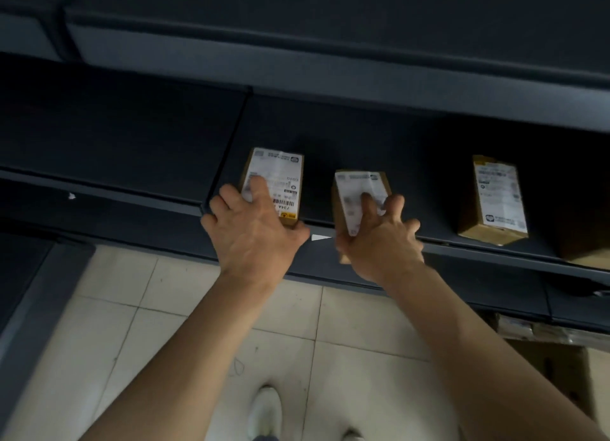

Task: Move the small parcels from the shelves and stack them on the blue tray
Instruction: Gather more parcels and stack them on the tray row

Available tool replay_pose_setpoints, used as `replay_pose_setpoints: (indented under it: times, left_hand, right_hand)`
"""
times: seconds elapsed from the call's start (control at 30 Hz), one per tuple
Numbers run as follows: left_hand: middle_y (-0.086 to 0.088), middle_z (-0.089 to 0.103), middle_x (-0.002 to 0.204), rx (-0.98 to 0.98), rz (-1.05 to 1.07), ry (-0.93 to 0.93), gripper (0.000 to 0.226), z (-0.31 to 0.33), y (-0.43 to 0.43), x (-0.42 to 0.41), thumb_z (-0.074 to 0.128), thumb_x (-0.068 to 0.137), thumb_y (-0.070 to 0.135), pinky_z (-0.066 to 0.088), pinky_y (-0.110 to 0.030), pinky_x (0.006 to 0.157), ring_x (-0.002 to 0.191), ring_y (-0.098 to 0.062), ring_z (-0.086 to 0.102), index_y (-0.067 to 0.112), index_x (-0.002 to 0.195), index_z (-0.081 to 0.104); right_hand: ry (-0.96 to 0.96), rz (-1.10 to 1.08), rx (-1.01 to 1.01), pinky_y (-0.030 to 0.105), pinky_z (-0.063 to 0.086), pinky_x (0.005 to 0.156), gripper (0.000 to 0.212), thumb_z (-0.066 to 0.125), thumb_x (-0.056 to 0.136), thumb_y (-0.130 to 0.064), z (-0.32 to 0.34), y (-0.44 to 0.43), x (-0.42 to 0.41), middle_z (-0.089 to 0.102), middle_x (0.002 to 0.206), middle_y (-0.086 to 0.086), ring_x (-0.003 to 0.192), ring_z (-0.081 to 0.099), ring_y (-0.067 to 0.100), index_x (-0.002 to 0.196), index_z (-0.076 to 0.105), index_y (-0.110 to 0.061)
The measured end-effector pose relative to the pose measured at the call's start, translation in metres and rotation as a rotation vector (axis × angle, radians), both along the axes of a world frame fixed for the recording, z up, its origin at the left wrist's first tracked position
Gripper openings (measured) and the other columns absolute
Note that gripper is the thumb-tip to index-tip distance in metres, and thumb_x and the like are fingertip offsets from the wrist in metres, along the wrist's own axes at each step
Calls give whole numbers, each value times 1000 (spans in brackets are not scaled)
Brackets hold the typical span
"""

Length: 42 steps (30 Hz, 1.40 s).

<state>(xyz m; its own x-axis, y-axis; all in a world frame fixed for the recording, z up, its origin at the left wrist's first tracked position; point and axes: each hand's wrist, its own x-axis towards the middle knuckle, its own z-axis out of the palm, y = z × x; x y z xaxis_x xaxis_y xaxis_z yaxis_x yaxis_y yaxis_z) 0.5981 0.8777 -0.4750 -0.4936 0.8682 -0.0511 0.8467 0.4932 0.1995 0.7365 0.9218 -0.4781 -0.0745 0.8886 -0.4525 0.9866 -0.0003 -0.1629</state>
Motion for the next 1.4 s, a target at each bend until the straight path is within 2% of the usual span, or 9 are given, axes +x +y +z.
replay_pose_setpoints:
  times: [0.13, 0.3, 0.4, 0.53, 0.7, 0.83, 1.1, 1.23, 1.4]
  left_hand:
    - [-19, 43, 117, -9, 90, 0, 81, 41, -46, -7, 64, 69, 58, 36, -42, 85, 103, -34, 42, 10, 126, 33]
    - [-19, 44, 114, 34, 265, 16, 79, 116, -104, -23, 64, 69, 55, 35, -43, 84, 103, -36, 42, 6, 123, 35]
    - [-20, 47, 111, 158, 339, 43, 78, 173, -133, -30, 69, 65, 52, 33, -43, 80, 101, -36, 44, 4, 120, 41]
    - [-17, 44, 113, 223, 461, 94, 74, 255, -171, -46, 65, 67, 55, 31, -42, 82, 102, -34, 41, 8, 118, 39]
    - [-17, 42, 118, 315, 602, 189, 77, 346, -229, -68, 64, 69, 55, 32, -43, 86, 106, -33, 39, 9, 124, 35]
    - [-18, 40, 122, 378, 683, 243, 78, 406, -267, -90, 64, 70, 55, 32, -43, 88, 108, -34, 38, 9, 124, 34]
    - [-18, 40, 122, 452, 829, 369, 78, 486, -332, -171, 63, 71, 58, 32, -43, 89, 109, -34, 39, 9, 125, 34]
    - [-17, 39, 122, 465, 891, 416, 77, 509, -360, -222, 61, 72, 58, 32, -42, 90, 109, -34, 39, 11, 125, 33]
    - [-17, 38, 124, 474, 961, 431, 80, 525, -388, -280, 62, 71, 58, 32, -42, 92, 111, -33, 38, 12, 128, 30]
  right_hand:
    - [61, 137, -77, 48, 41, 98, 79, 53, 87, -53, 52, -43, -14, 14, 138, 9, 123, 32, 36, 147, 9, -27]
    - [130, 237, -49, 45, 45, 93, 78, 63, 80, -49, 133, -87, -37, 23, 127, 5, 116, 37, 32, 139, 23, -16]
    - [208, 321, 12, 45, 45, 92, 79, 67, 75, -47, 192, -108, -56, 25, 127, 3, 113, 38, 30, 136, 27, -18]
    - [289, 469, 152, 43, 44, 90, 84, 69, 73, -46, 270, -135, -81, 26, 130, 5, 113, 39, 30, 138, 26, -17]
    - [391, 534, 251, 39, 37, 100, 100, 74, 71, -42, 360, -171, -112, 27, 136, 10, 123, 34, 28, 145, 15, -10]
    - [473, 615, 306, 39, 37, 100, 99, 74, 71, -43, 417, -200, -147, 32, 136, 12, 123, 34, 27, 144, 17, -8]
    - [609, 836, 460, 36, 36, 96, 92, 72, 73, -41, 502, -251, -245, 31, 134, 10, 121, 34, 26, 142, 20, -12]
    - [671, 917, 522, 36, 35, 93, 86, 72, 72, -42, 529, -273, -307, 34, 130, 9, 118, 35, 26, 138, 24, -15]
    - [688, 946, 540, 37, 35, 96, 88, 72, 73, -46, 546, -295, -374, 33, 134, 11, 121, 35, 27, 140, 22, -15]
